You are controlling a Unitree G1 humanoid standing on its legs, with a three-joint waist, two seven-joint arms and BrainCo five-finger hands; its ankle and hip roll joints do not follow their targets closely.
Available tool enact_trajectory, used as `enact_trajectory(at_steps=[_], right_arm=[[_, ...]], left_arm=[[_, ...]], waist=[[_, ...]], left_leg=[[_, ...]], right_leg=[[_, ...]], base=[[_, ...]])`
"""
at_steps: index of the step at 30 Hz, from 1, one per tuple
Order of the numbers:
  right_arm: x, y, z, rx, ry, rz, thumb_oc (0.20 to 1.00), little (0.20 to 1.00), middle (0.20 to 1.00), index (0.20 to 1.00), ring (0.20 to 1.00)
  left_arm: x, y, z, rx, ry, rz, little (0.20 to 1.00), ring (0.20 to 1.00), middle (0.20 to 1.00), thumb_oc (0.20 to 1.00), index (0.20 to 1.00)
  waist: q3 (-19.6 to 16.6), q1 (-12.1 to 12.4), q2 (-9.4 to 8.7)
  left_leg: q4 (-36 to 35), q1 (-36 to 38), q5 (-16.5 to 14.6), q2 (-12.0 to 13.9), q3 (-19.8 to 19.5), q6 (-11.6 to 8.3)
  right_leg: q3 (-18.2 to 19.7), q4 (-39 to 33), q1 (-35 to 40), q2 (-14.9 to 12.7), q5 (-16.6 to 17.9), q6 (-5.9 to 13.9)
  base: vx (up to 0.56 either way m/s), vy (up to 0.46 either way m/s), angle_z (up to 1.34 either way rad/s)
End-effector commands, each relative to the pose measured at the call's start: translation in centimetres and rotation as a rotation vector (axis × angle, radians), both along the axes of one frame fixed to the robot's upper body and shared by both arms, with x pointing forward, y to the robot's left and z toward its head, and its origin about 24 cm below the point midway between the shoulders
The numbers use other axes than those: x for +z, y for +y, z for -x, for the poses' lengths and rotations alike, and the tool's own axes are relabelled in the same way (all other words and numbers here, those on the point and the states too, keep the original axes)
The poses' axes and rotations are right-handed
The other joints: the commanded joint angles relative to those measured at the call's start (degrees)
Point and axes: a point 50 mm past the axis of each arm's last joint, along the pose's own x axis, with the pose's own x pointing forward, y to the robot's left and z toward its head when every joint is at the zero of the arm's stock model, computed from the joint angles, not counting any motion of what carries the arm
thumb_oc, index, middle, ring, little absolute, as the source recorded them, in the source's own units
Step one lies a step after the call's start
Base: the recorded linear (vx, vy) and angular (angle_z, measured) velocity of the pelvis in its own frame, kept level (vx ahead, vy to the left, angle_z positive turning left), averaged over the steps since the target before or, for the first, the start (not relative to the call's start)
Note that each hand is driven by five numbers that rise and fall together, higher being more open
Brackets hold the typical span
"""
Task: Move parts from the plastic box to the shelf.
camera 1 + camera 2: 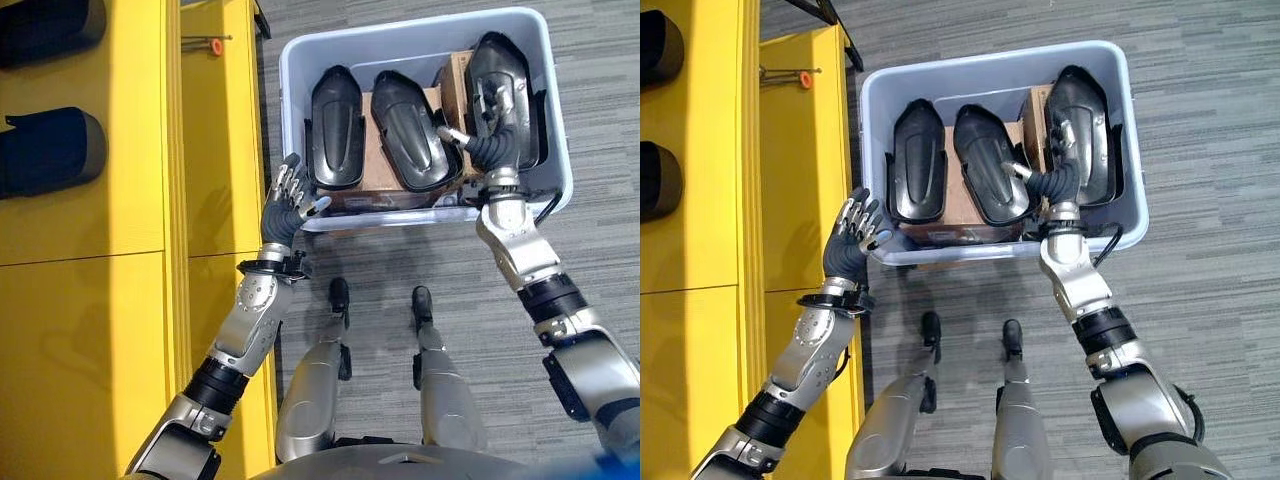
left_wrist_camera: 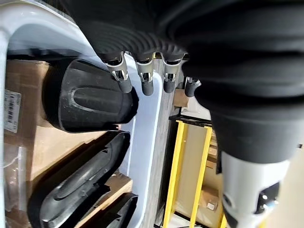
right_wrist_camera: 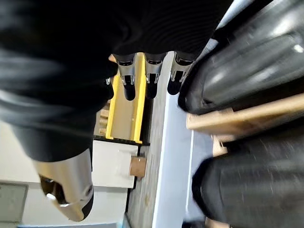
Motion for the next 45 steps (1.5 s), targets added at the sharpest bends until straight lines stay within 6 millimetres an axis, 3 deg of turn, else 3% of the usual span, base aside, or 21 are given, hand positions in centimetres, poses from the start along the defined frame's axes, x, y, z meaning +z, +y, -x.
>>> enact_trajectory(at_steps=[1,6,9,16,18,21,27,32,40,41,45], right_arm=[[4.1,-0.1,0.5,-0.038,-0.174,0.132,1.0,1.0,1.0,1.0,1.0],[5.3,-0.1,1.0,-0.045,-0.238,0.137,1.0,1.0,1.0,1.0,1.0],[6.2,0.6,2.3,-0.017,-0.323,0.146,1.0,1.0,1.0,1.0,1.0],[6.0,0.7,3.4,-0.042,-0.374,0.202,1.0,1.0,1.0,1.0,1.0],[5.8,0.4,3.1,-0.064,-0.358,0.205,1.0,1.0,1.0,1.0,1.0],[5.2,-0.2,1.1,-0.105,-0.25,0.251,1.0,1.0,1.0,1.0,1.0],[7.4,-1.9,-1.6,-0.184,-0.16,0.263,1.0,1.0,1.0,1.0,1.0],[7.6,-2.3,-2.8,-0.183,-0.077,0.288,1.0,1.0,1.0,1.0,1.0],[5.3,-0.2,-3.5,-0.086,0.004,0.262,1.0,1.0,1.0,1.0,1.0],[4.2,-0.5,-3.8,-0.06,0.045,0.084,1.0,1.0,1.0,1.0,1.0],[1.6,-0.9,-4.3,-0.056,0.136,-0.141,1.0,1.0,1.0,1.0,1.0]], left_arm=[[0.8,0.0,0.2,0.023,-0.066,0.013,1.0,1.0,1.0,1.0,1.0],[0.8,-0.3,0.0,0.018,-0.063,0.016,1.0,1.0,1.0,1.0,1.0],[0.8,-0.4,-0.1,0.019,-0.067,0.019,1.0,1.0,1.0,1.0,1.0],[0.7,-0.1,-0.1,0.032,-0.068,0.015,1.0,1.0,1.0,1.0,1.0],[0.7,-0.1,0.0,0.033,-0.07,0.017,1.0,1.0,1.0,1.0,1.0],[0.3,0.0,0.0,0.034,-0.05,0.027,1.0,1.0,1.0,1.0,1.0],[0.3,-0.3,-0.2,0.02,-0.047,0.028,1.0,1.0,1.0,1.0,1.0],[0.7,-0.7,-0.5,0.001,-0.057,0.028,1.0,1.0,1.0,1.0,1.0],[1.0,-0.7,-0.9,0.02,-0.063,0.028,1.0,1.0,1.0,1.0,1.0],[1.1,-0.7,-0.9,0.025,-0.061,0.035,1.0,1.0,1.0,1.0,1.0],[1.0,-0.7,-1.1,0.031,-0.047,0.039,1.0,1.0,1.0,1.0,1.0]], waist=[[-3.3,0.6,-0.46],[-2.5,0.2,-0.33],[-2.2,-0.6,-0.42],[-2.1,-1.2,-0.31],[-1.9,-1.3,-0.14],[-1.3,-0.8,0.33],[0.2,0.7,1.13],[1.2,1.2,1.16],[2.3,1.6,-0.37],[2.4,1.7,-0.45],[2.5,2.0,-0.34]], left_leg=[[2.9,-1.2,-3.2,0.0,-2.3,-2.63],[2.4,-1.2,-3.1,0.0,-2.0,-2.63],[2.1,-1.0,-3.3,0.0,-1.4,-2.64],[1.9,-0.9,-3.5,-0.1,-1.2,-2.58],[1.8,-1.1,-3.4,-0.1,-1.1,-2.61],[1.9,-2.2,-3.0,-0.3,-1.1,-2.71],[1.7,-4.3,-2.1,-0.4,-1.4,-3.03],[1.7,-5.5,-1.7,-0.3,-1.6,-3.15],[2.0,-6.2,-2.1,0.1,-1.7,-2.94],[2.2,-6.2,-2.3,0.0,-1.8,-2.91],[2.2,-6.3,-2.4,-0.1,-2.1,-2.87]], right_leg=[[-1.7,6.5,-3.4,0.3,-1.0,1.1],[-1.4,6.5,-4.1,0.5,-0.9,1.11],[-0.9,6.7,-4.5,0.7,-1.0,1.07],[-0.5,6.9,-5.1,1.0,-1.2,1.05],[-0.5,7.0,-5.6,1.0,-1.1,1.09],[-0.4,7.3,-6.8,1.1,-0.9,0.99],[-0.8,8.2,-9.3,1.5,-0.6,0.78],[-1.2,8.8,-10.8,1.9,-0.7,0.66],[-1.9,8.9,-11.8,2.2,-0.6,0.81],[-2.4,9.0,-11.6,2.0,-0.7,0.82],[-2.8,8.9,-11.5,1.9,-0.8,0.81]], base=[[0.0,0.0,0.0],[0.01,-0.002,-0.05],[0.03,-0.008,-0.07],[0.01,-0.008,-0.03],[-0.01,-0.017,-0.1],[-0.02,-0.03,-0.13],[-0.01,-0.013,0.01],[0.0,-0.013,0.0],[0.0,-0.003,-0.02],[0.02,0.008,0.03],[0.01,0.006,0.03]])
